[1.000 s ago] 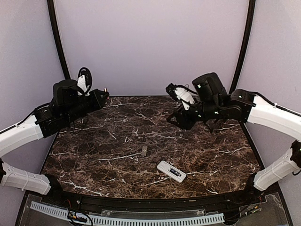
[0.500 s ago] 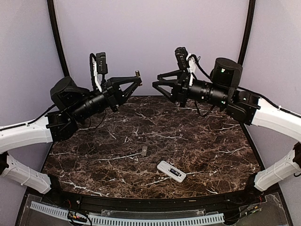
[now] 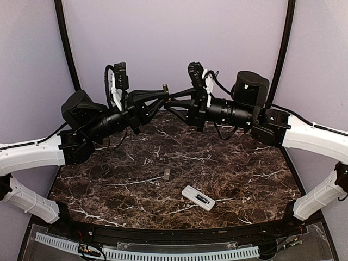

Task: Load the batteries into the remote control
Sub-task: Pass from the left arm to the right

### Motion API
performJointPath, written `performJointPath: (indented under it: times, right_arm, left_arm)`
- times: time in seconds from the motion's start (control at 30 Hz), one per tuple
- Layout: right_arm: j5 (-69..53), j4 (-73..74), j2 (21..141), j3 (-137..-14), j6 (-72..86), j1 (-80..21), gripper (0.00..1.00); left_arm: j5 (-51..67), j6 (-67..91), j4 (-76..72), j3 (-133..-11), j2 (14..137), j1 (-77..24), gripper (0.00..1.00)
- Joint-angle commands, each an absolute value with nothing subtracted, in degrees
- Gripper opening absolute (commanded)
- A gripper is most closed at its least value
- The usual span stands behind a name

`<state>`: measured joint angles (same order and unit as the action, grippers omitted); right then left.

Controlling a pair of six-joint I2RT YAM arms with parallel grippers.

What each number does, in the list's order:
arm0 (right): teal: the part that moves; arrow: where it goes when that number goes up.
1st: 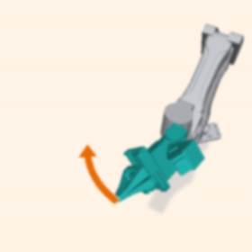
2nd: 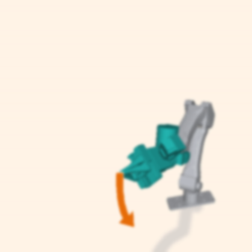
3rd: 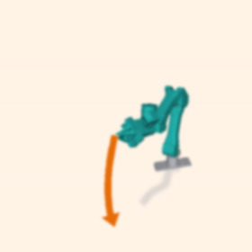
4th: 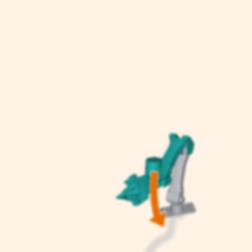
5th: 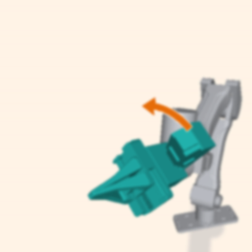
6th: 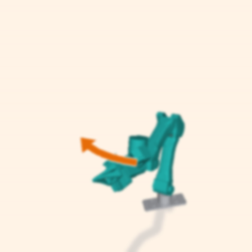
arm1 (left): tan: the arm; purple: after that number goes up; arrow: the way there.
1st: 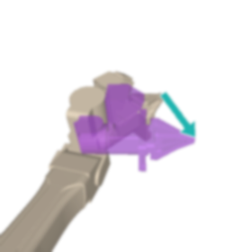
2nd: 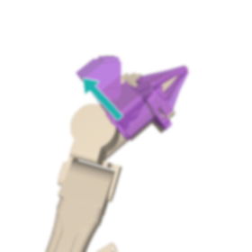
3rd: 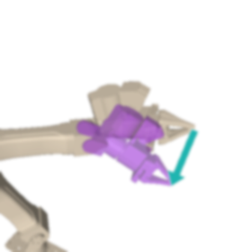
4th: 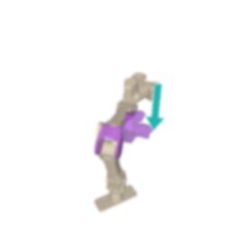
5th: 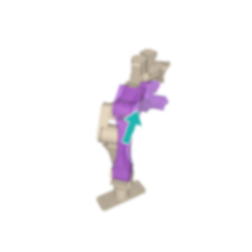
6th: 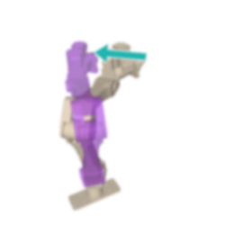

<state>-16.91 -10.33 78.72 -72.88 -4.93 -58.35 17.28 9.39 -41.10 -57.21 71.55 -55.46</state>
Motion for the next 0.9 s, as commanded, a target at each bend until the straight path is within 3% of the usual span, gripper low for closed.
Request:
performJointPath:
  times: [0.0,0.4,0.63,0.87]
  right_arm:
    - [-17.24,-10.51,78.91,-75.25,-6.87,-59.35,0.29]
    - [-17.62,-11.36,77.85,-74.71,-6.82,-59.57,0.27]
    - [-17.36,-11.94,77.49,-74.27,-6.62,-59.51,0.31]
    - [-16.57,-12.51,77.28,-73.95,-6.26,-59.56,0.19]
  left_arm:
    - [17.19,6.43,-42.73,-58.83,71.49,-55.84,0.0]
    - [15.03,4.66,-40.61,-58.21,71.8,-55.85,0.0]
    - [14.16,4.18,-40.08,-57.01,71.66,-55.81,0.0]
    - [13.81,5.82,-40.77,-56.07,72.74,-55.81,0.0]
